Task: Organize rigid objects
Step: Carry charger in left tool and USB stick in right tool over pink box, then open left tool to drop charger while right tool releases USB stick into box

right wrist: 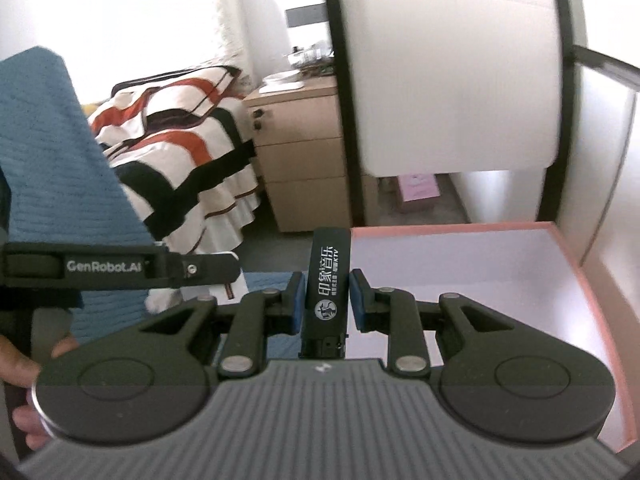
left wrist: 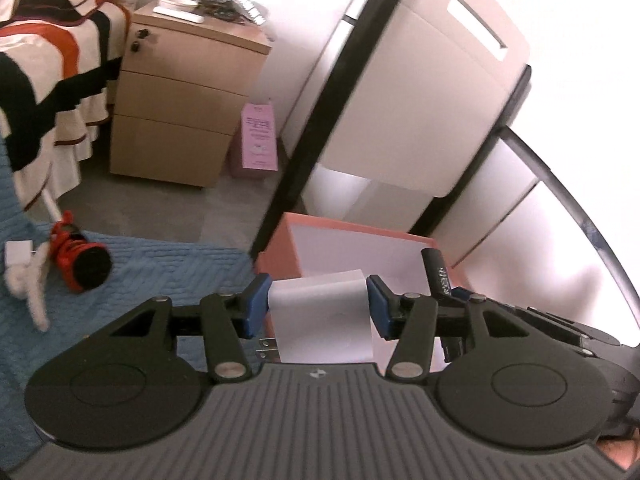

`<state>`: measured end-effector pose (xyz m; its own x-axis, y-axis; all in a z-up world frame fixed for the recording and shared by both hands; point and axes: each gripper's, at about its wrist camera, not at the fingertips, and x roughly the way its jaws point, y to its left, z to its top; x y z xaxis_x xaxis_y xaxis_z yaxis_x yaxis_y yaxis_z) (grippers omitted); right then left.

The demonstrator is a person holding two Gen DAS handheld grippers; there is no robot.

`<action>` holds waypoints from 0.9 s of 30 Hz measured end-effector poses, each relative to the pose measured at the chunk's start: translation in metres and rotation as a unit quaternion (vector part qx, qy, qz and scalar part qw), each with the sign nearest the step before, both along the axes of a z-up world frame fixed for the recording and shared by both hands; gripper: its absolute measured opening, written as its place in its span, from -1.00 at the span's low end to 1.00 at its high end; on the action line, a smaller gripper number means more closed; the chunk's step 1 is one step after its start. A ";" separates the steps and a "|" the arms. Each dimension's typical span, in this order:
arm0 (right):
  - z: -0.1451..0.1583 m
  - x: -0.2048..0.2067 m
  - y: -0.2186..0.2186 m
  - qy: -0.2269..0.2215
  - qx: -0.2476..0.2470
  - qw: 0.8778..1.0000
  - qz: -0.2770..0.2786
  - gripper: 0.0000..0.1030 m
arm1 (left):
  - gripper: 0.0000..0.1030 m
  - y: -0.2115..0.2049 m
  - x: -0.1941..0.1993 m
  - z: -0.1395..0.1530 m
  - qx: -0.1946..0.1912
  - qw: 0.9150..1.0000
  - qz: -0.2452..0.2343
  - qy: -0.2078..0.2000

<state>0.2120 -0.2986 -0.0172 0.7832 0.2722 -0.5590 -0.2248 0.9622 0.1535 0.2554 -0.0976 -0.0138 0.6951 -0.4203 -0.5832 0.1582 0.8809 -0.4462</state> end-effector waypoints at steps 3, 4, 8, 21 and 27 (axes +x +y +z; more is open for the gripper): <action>0.001 0.002 -0.015 -0.002 -0.008 1.000 -0.015 -0.47 | 0.12 -0.019 0.008 0.000 -0.005 1.000 -0.013 0.004; 0.000 0.002 -0.020 -0.002 -0.012 1.000 -0.020 -0.47 | 0.12 -0.025 0.011 -0.001 -0.006 1.000 -0.018 0.006; -0.006 0.000 -0.044 0.000 -0.031 0.998 -0.048 -0.47 | 0.12 -0.050 0.022 -0.011 -0.008 0.999 -0.037 0.019; -0.072 0.010 -0.095 0.104 -0.019 0.989 -0.101 -0.47 | 0.08 -0.123 0.048 -0.066 0.023 0.992 -0.093 0.085; -0.100 0.017 -0.110 0.148 -0.005 0.982 -0.114 -0.47 | 0.08 -0.145 0.055 -0.085 0.036 0.986 -0.113 0.114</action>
<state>0.2287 -0.4089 -0.1168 0.6261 0.1019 -0.7730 0.0491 0.9843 0.1695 0.3106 -0.2427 -0.0987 0.4355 -0.5016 -0.7475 0.2578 0.8651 -0.4303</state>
